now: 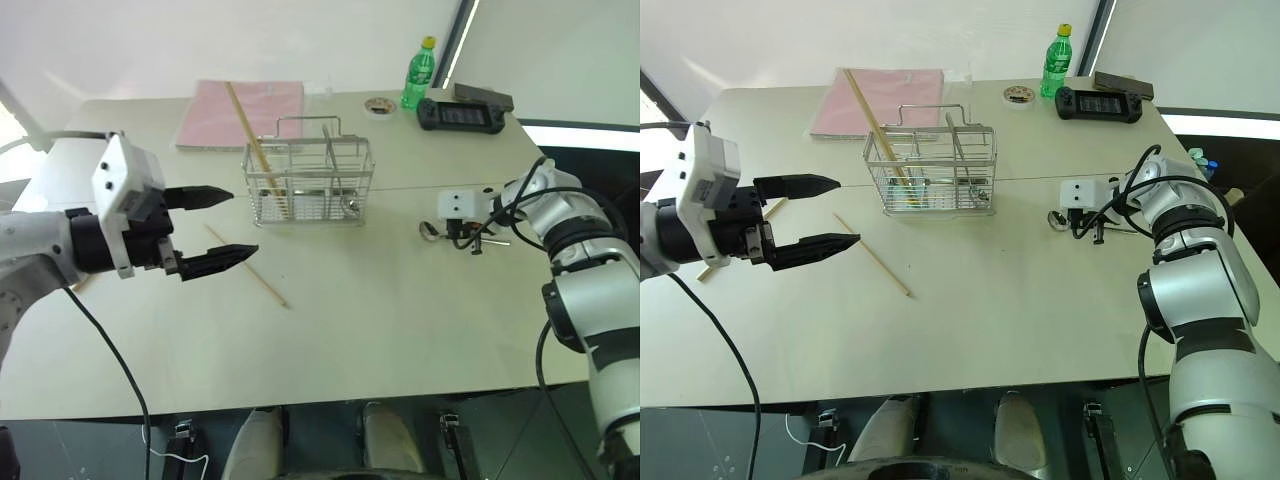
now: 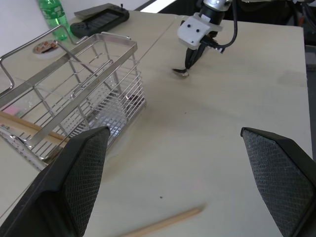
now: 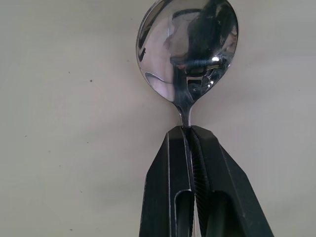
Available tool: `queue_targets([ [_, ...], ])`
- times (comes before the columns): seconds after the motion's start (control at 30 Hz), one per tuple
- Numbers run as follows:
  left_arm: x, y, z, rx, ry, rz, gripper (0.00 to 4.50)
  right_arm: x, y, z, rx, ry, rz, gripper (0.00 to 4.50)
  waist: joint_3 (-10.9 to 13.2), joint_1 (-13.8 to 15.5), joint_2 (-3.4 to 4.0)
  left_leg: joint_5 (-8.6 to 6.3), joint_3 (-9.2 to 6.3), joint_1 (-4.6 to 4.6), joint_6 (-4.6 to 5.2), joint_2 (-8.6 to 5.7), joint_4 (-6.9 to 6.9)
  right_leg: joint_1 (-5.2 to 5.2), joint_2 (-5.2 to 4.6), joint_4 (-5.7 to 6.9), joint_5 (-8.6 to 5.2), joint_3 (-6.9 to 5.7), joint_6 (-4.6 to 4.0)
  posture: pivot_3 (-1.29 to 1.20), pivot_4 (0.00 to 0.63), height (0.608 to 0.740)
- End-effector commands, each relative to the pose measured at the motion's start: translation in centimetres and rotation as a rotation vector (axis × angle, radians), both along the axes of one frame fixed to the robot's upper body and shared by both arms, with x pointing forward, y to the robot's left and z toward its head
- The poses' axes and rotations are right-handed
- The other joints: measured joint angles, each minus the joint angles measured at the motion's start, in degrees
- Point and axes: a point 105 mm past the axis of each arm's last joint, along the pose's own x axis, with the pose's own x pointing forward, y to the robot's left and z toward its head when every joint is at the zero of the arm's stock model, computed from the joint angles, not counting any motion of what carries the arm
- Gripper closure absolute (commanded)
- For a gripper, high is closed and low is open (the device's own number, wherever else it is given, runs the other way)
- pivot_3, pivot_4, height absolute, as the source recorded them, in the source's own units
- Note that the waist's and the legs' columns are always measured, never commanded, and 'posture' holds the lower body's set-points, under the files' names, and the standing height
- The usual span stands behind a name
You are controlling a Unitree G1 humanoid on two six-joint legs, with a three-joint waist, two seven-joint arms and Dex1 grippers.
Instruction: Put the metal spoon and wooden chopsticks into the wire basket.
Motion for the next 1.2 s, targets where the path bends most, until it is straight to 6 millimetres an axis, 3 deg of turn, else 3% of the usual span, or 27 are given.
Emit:
queue_targets([
  [0.03, -0.1, 0.3, 1.4, 0.007, -0.067, 0.014, 0.00, 0.2, 0.6, 0.4, 0.033, -0.025, 0.030, 4.45, 0.00, -0.03, 0.00, 0.00, 0.00, 0.00, 0.00, 0.00, 0.00, 0.00, 0.00, 0.00, 0.00, 0.00, 0.00, 0.00, 0.150, 0.721],
  [0.2, 0.6, 0.9, 2.0, -0.020, -0.086, 0.051, 0.00, 0.1, 5.8, 4.0, 0.336, -0.042, 0.217, 4.45, 0.01, -0.66, 0.02, 0.00, 0.00, 0.00, 0.00, 0.03, -0.01, -0.02, 0.02, 0.01, 0.01, 0.00, 0.02, 0.00, 0.150, 0.721],
  [0.27, 0.8, 1.1, 2.3, -0.026, -0.096, 0.065, 0.00, -1.0, 7.6, 5.4, 0.451, -0.007, 0.343, 4.45, 0.04, -1.13, 0.06, 0.00, -0.02, 0.00, 0.00, 0.06, -0.03, -0.02, 0.06, 0.02, 0.10, 0.00, 0.18, 0.00, 0.150, 0.721],
  [0.43, 1.4, 2.1, 3.1, -0.043, -0.129, 0.109, 0.00, -4.0, 9.9, 7.7, 0.623, 0.008, 0.510, 4.45, 0.03, -0.89, 0.04, 0.00, -0.06, -0.01, 0.00, 0.06, -0.04, 0.00, 0.06, 0.00, 0.12, -0.02, 0.23, 0.00, 0.150, 0.721],
  [0.47, 1.7, 2.5, 3.5, -0.060, -0.140, 0.131, 0.00, -5.0, 11.0, 9.0, 0.714, 0.018, 0.528, 4.45, 0.03, -0.57, 0.05, 0.00, -0.11, -0.05, 0.00, 0.05, -0.04, 0.00, 0.08, -0.01, 0.11, -0.02, 0.23, 0.00, 0.150, 0.721],
  [0.53, 2.3, 3.1, 4.1, -0.102, -0.150, 0.165, 0.00, -6.0, 12.9, 12.1, 0.901, 0.014, 0.522, 4.45, 0.07, -0.27, 0.11, 0.00, -0.13, -0.07, 0.00, 0.05, -0.02, -0.05, 0.08, 0.04, 0.11, -0.02, 0.23, 0.00, 0.150, 0.721],
  [0.63, 3.2, 3.1, 4.3, -0.157, -0.145, 0.179, 0.00, -5.7, 15.7, 17.1, 1.161, -0.114, 0.451, 4.45, 0.06, -0.46, 0.10, 0.07, -0.11, -0.10, -0.12, 0.06, 0.00, -0.30, 0.08, 0.44, 0.12, 0.06, 0.22, 0.00, 0.150, 0.721],
  [0.8, 3.8, 2.2, 3.4, -0.147, -0.120, 0.141, 0.00, -4.0, 17.5, 21.0, 1.353, -0.246, 0.326, 4.45, -0.05, 0.23, -0.07, 0.08, -0.16, -0.10, -0.14, 0.19, -0.01, -0.40, 0.23, 0.54, 0.10, 0.04, 0.20, 0.00, 0.150, 0.721],
  [0.87, 4.1, 1.8, 2.8, -0.157, -0.101, 0.128, 0.00, -2.6, 17.8, 21.6, 1.383, -0.314, 0.253, 4.45, -0.05, 0.43, -0.08, 0.09, -0.15, -0.20, -0.15, 0.19, 0.00, -0.48, 0.23, 0.52, 0.11, 0.05, 0.18, 0.00, 0.150, 0.721],
  [1.2, 4.6, 0.0, -1.0, -0.193, -0.013, 0.110, 0.00, 1.8, 16.8, 19.4, 1.341, -0.429, 0.071, 4.45, -0.05, -0.09, -0.10, 0.11, -0.09, -0.29, -0.15, 0.24, -0.04, -0.67, 0.26, 0.58, 0.12, 0.07, 0.18, 0.00, 0.150, 0.721],
])
